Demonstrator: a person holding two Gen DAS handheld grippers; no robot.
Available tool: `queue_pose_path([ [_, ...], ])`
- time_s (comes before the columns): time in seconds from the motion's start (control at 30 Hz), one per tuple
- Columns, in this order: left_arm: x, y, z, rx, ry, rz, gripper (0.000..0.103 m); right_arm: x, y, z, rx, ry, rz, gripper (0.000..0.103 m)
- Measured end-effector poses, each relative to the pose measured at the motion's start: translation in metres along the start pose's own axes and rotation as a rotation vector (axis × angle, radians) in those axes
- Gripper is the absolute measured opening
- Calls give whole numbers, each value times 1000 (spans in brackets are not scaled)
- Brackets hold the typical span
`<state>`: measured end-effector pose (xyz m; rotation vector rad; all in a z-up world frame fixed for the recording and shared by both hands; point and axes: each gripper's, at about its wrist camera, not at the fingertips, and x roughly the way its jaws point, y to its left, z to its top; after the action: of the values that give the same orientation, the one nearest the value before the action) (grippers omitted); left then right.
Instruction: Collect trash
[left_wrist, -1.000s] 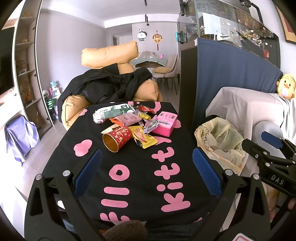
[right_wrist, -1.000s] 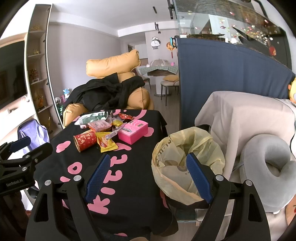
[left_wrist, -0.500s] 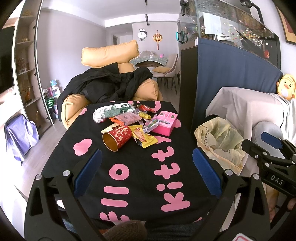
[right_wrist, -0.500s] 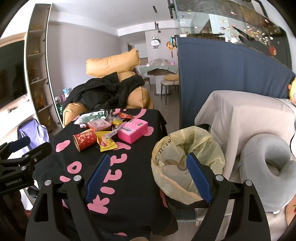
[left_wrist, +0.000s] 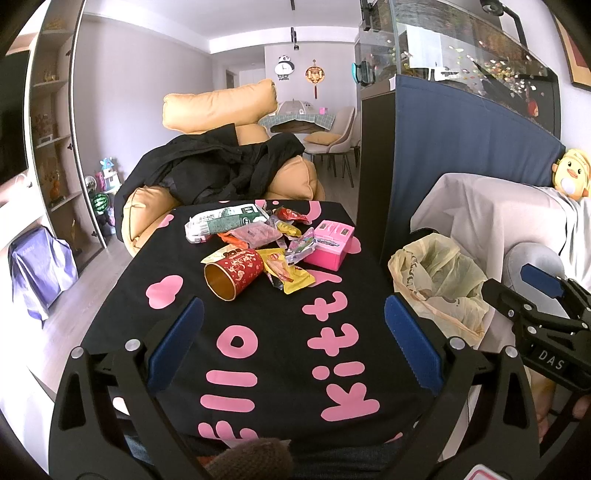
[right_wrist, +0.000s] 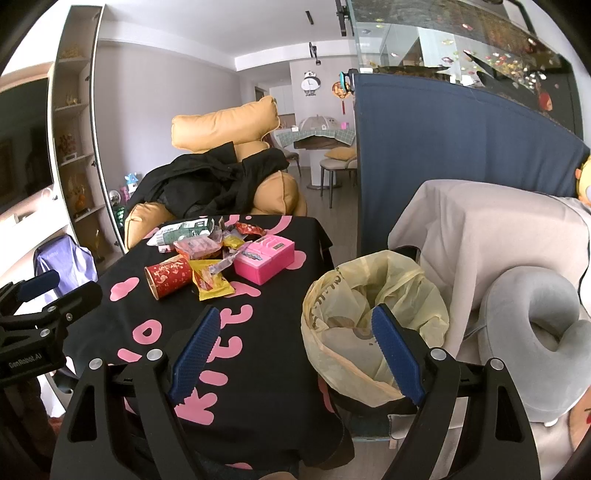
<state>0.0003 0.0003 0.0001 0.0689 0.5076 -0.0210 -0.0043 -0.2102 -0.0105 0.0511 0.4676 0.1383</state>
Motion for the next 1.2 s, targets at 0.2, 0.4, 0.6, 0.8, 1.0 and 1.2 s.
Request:
queue_pose_path([
  [0.2, 4, 5, 4, -46, 24, -9, 94, 6, -4, -5, -1, 9, 1, 80],
  [0.4, 33, 36, 7, -90, 30, 3, 94, 24, -9, -4, -33, 7, -33, 80],
  [0.6, 71, 77, 11, -71, 4, 82, 94, 54, 6, 9, -63, 44, -8, 80],
  [0.8, 118, 125, 2, -158, 105, -52, 94, 102, 36, 15, -124, 102, 75, 80],
  [1.0, 156, 144, 3, -116, 114, -57, 94, 154, 66, 24, -208, 165, 137, 80],
  [1.2, 206, 176, 38, -147, 113, -166, 94, 198, 82, 45, -291, 123, 126, 80],
])
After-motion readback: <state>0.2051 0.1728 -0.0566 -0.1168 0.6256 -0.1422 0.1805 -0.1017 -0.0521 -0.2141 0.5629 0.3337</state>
